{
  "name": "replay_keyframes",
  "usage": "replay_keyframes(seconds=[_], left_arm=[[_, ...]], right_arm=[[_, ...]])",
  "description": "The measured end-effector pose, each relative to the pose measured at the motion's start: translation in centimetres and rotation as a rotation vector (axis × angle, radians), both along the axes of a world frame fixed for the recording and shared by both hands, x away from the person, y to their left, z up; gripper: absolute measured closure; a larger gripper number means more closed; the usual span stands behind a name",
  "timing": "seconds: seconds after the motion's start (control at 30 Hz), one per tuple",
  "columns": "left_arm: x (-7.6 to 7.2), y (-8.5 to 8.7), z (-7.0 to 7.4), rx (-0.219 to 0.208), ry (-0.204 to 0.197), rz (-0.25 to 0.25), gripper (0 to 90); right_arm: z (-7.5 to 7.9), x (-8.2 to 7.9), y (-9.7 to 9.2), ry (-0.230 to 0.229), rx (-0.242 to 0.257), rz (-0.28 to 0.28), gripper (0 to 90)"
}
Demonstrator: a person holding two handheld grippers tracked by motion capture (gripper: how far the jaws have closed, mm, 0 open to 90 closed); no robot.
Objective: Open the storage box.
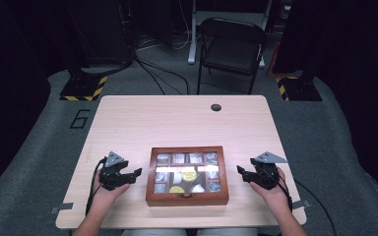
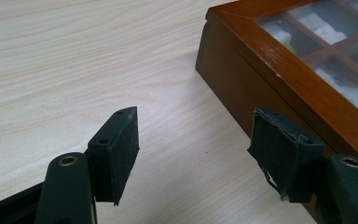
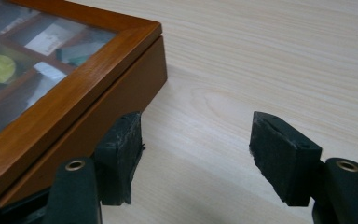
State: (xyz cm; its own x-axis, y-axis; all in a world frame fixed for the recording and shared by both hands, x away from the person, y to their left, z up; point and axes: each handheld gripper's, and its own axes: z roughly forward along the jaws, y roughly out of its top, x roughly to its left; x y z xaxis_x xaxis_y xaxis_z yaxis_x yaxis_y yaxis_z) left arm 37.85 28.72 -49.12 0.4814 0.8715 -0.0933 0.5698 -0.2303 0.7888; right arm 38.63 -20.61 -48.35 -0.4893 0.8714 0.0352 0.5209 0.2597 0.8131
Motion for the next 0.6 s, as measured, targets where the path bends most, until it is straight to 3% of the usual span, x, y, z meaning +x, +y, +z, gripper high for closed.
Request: replay_keyframes(seconds=[0.13,0.33,0.6], left_arm=[[-0.7,-0.1,0.3,-0.002,-0.001,-0.018,32.2],[-1.8,-0.3,0.8,-0.013,-0.012,-0.036,32.2],[-3.3,-0.4,1.1,-0.032,-0.009,-0.057,32.2]], right_arm=[[0.4,-0.9,0.6,0.004,-0.005,0.03,35.7],[0.9,-2.3,1.6,-0.018,-0.051,0.09,36.4],[1.2,-3.9,2.2,-0.009,-0.026,0.125,35.9]])
